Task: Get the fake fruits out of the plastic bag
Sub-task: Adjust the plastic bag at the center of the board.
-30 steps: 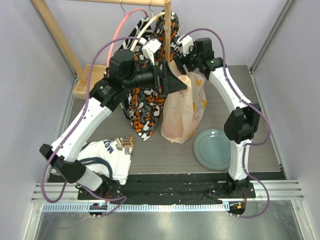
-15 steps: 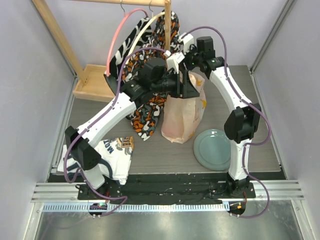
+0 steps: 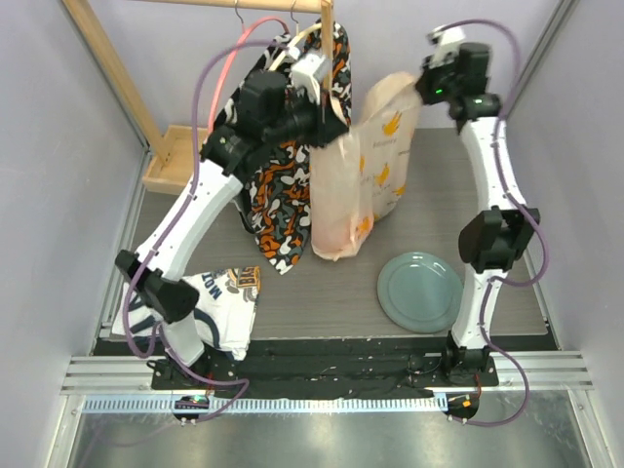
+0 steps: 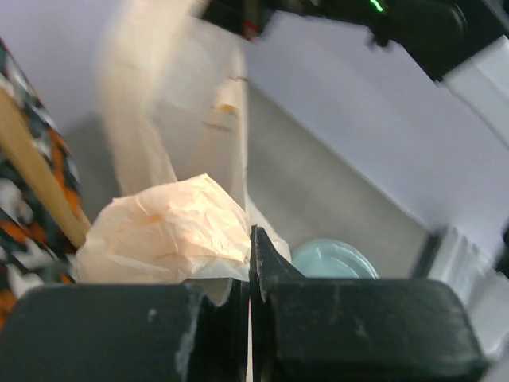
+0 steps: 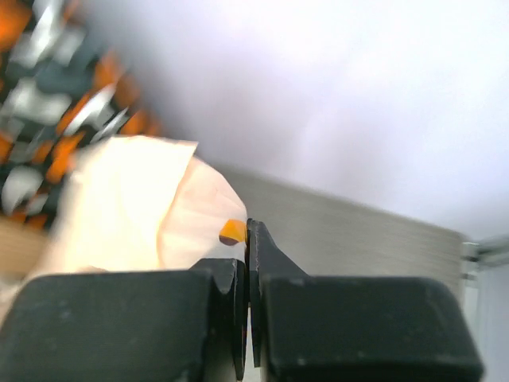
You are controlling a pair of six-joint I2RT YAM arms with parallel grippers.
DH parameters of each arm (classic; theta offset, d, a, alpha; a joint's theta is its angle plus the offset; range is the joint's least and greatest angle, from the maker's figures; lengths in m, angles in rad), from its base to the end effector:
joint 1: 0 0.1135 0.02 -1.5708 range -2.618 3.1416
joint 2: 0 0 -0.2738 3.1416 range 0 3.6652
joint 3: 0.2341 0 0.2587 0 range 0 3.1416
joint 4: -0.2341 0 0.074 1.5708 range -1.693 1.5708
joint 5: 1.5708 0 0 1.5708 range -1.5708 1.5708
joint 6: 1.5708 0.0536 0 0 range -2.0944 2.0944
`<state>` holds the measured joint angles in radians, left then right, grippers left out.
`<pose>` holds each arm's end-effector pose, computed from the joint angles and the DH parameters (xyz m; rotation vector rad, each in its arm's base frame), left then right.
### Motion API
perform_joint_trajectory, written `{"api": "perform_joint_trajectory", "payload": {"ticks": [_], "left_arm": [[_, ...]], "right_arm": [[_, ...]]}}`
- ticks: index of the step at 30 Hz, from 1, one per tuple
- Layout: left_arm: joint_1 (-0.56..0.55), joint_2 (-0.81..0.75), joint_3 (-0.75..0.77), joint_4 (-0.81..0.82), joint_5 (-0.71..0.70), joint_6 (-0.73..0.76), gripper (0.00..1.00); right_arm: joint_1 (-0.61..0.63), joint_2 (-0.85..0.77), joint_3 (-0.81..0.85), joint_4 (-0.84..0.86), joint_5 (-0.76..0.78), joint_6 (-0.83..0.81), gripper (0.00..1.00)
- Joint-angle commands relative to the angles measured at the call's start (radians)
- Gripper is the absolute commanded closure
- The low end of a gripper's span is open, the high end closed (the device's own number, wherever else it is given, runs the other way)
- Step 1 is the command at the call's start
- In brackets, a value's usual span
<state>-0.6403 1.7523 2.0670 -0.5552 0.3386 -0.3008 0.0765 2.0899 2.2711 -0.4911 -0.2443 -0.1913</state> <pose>0.3190 -0.2599 0.4881 0.5692 1.8204 -0.9603 0.5101 0.0521 0.4172 -0.4149 1.8274 0.1506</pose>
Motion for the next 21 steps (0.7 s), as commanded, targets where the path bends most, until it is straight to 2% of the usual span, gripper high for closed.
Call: {"api": "perform_joint_trajectory", "payload": {"ticks": [1,2,4,5,6,7,8,9,10,11,12,13,14,16,17,19,21], "left_arm": [[0.037,0.12,0.299,-0.011,-0.01,0.181,1.0],[0.037,0.183,0.396,-0.015,0.003,0.192,1.0],[0.037,0.219,0.453,-0.018,0.033,0.212,1.0],[0.036,0.225,0.459,-0.017,0.089,0.218,1.0],[0.037,0.22,0.446,-0.025,0.117,0.226,1.0],[0.037,0.213,0.389,-0.037,0.147,0.238,1.0],[0.036,0.181,0.342,-0.063,0.181,0.241,1.0],[0.036,0.159,0.282,-0.072,0.197,0.242,1.0],[0.036,0.138,0.133,-0.074,0.212,0.246,1.0],[0.034,0.109,0.054,-0.072,0.229,0.262,1.0],[0.027,0.064,-0.023,-0.069,0.244,0.27,1.0],[0.024,0.04,-0.168,-0.06,0.238,0.275,1.0],[0.021,0.017,-0.232,-0.031,0.234,0.27,1.0],[0.01,-0.045,-0.394,-0.002,0.214,0.258,1.0],[0.007,-0.06,-0.431,0.012,0.214,0.25,1.0],[-0.004,-0.1,-0.511,0.021,0.224,0.215,1.0],[-0.018,-0.122,-0.541,0.032,0.229,0.181,1.0]], "right_arm": [[-0.196,-0.034,0.205,0.094,0.069,0.148,0.99],[-0.216,-0.04,0.215,0.088,0.06,0.161,0.99],[-0.26,-0.107,0.177,0.076,0.039,0.177,0.99],[-0.268,-0.146,0.135,0.071,0.008,0.176,0.99],[-0.279,-0.196,0.008,0.071,-0.007,0.171,0.99],[-0.279,-0.3,-0.075,0.078,-0.021,0.147,0.99],[-0.279,-0.37,-0.272,0.088,-0.047,0.136,0.99],[-0.279,-0.431,-0.38,0.104,-0.064,0.121,0.99],[-0.277,-0.489,-0.489,0.13,-0.075,0.086,0.99],[-0.277,-0.614,-0.695,0.138,-0.073,0.069,0.99],[-0.277,-0.667,-0.791,0.141,-0.067,0.047,0.99],[-0.277,-0.724,-0.883,0.134,-0.056,0.027,0.99],[-0.277,-0.817,-1.042,0.123,-0.037,0.0,0.99],[-0.277,-0.913,-1.174,0.071,0.003,-0.022,0.99],[-0.277,-0.992,-1.27,0.044,0.003,-0.043,0.99],[-0.277,-1.062,-1.34,-0.039,0.007,-0.057,0.99],[-0.277,-1.14,-1.389,-0.099,0.007,-0.083,0.92]]}}
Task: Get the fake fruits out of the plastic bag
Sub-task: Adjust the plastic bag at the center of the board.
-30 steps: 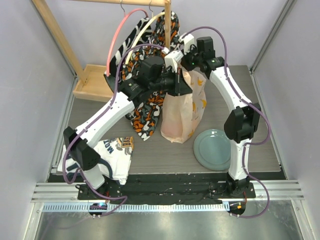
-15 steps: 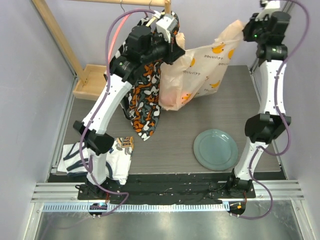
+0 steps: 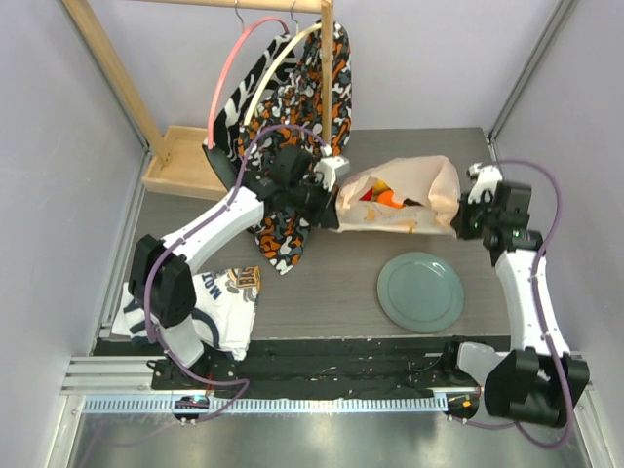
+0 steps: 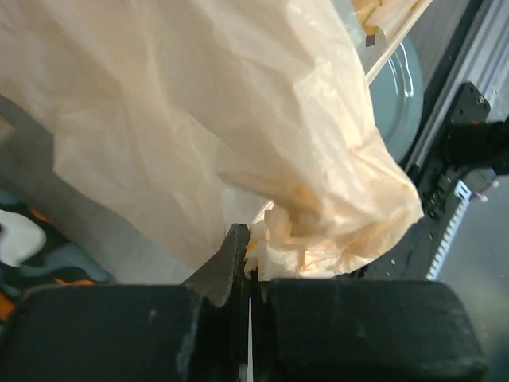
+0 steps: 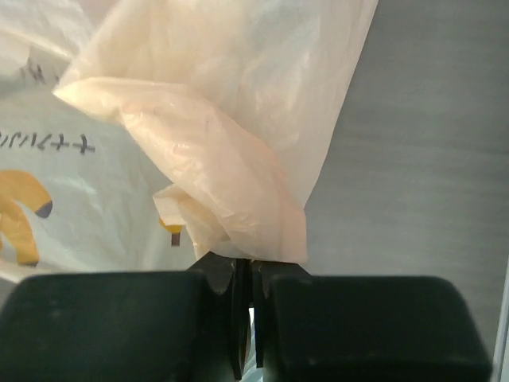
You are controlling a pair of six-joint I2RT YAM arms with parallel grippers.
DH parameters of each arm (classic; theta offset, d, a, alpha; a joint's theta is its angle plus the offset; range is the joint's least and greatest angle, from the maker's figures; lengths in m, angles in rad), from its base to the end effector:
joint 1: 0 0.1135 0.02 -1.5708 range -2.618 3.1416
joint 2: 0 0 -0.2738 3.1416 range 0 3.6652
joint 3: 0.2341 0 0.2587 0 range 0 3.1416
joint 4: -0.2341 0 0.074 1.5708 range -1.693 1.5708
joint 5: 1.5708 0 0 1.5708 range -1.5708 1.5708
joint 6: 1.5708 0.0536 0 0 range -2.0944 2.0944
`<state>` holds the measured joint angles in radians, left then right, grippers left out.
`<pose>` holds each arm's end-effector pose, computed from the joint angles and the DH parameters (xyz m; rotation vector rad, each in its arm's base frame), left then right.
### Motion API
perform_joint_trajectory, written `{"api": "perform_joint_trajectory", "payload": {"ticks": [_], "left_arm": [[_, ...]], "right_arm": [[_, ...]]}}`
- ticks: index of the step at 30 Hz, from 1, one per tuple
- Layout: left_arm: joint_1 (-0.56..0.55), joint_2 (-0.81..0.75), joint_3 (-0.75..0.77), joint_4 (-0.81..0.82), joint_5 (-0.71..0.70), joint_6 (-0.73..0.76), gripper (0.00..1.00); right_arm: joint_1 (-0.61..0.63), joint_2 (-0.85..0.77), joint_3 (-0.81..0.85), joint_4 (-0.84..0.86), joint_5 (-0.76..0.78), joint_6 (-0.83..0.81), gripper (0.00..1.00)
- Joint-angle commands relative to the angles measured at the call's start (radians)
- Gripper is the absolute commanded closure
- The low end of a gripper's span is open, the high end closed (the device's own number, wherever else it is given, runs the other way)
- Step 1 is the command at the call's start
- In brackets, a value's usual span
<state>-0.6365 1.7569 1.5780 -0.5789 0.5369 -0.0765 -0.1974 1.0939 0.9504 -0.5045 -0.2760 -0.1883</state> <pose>0.3184 -0.2694 0.3143 0.9301 2.2130 -0.9727 0.2500 -0.0351 0.3044 -0.1410 2.1873 0.0897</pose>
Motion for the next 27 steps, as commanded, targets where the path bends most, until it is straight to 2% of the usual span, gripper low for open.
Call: {"api": "perform_joint_trajectory", "payload": {"ticks": [1,2,3,5,6,7,8,10,12,16,17,18,20,22,23,26,27], "left_arm": [[-0.028,-0.141,-0.076,0.06,0.049,-0.052,1.0],[-0.032,-0.149,-0.085,0.07,0.057,-0.057,0.98],[-0.041,-0.154,-0.104,0.074,0.058,-0.065,0.93],[-0.045,-0.174,-0.107,0.079,0.061,-0.075,0.91],[-0.045,-0.181,-0.099,0.077,0.057,-0.081,0.87],[-0.045,-0.189,-0.092,0.077,0.049,-0.083,0.82],[-0.045,-0.203,-0.084,0.079,0.032,-0.082,0.78],[-0.045,-0.212,-0.069,0.083,0.018,-0.086,0.69],[-0.045,-0.215,-0.064,0.086,0.015,-0.089,0.62],[-0.045,-0.212,-0.073,0.105,0.015,-0.106,0.57],[-0.045,-0.208,-0.073,0.108,0.015,-0.114,0.57],[-0.043,-0.205,-0.072,0.113,0.017,-0.118,0.58],[-0.043,-0.194,-0.062,0.12,0.017,-0.118,0.59],[-0.043,-0.177,-0.043,0.114,0.018,-0.112,0.68],[-0.043,-0.172,-0.032,0.105,0.021,-0.092,0.81],[-0.043,-0.151,0.013,0.059,0.018,-0.034,1.0],[-0.043,-0.146,0.019,0.047,0.011,0.006,1.0]], "right_arm": [[-0.004,-0.166,-0.068,-0.159,0.035,-0.097,0.78],[-0.004,-0.179,-0.047,-0.198,0.029,-0.109,0.7],[-0.004,-0.198,-0.023,-0.233,0.008,-0.134,0.56],[-0.004,-0.206,0.102,-0.339,-0.038,-0.157,0.46],[-0.004,-0.195,0.161,-0.408,-0.073,-0.192,0.39],[-0.004,-0.189,0.221,-0.443,-0.171,-0.209,0.36],[-0.004,-0.177,0.341,-0.469,-0.213,-0.221,0.33],[-0.004,-0.146,0.468,-0.502,-0.308,-0.212,0.27],[-0.004,-0.126,0.504,-0.467,-0.36,-0.175,0.26],[0.047,-0.025,0.495,-0.384,-0.404,-0.129,0.31],[0.079,0.0,0.498,-0.375,-0.375,-0.138,0.35],[0.116,0.023,0.501,-0.371,-0.356,-0.157,0.44],[0.26,0.099,0.507,-0.384,-0.298,-0.225,0.51],[0.364,0.158,0.496,-0.39,-0.258,-0.25,0.6],[0.383,0.206,0.487,-0.378,-0.24,-0.235,0.67],[0.414,0.26,0.438,-0.238,-0.143,-0.153,0.74],[0.414,0.297,0.429,-0.165,-0.087,-0.133,0.75]]}}
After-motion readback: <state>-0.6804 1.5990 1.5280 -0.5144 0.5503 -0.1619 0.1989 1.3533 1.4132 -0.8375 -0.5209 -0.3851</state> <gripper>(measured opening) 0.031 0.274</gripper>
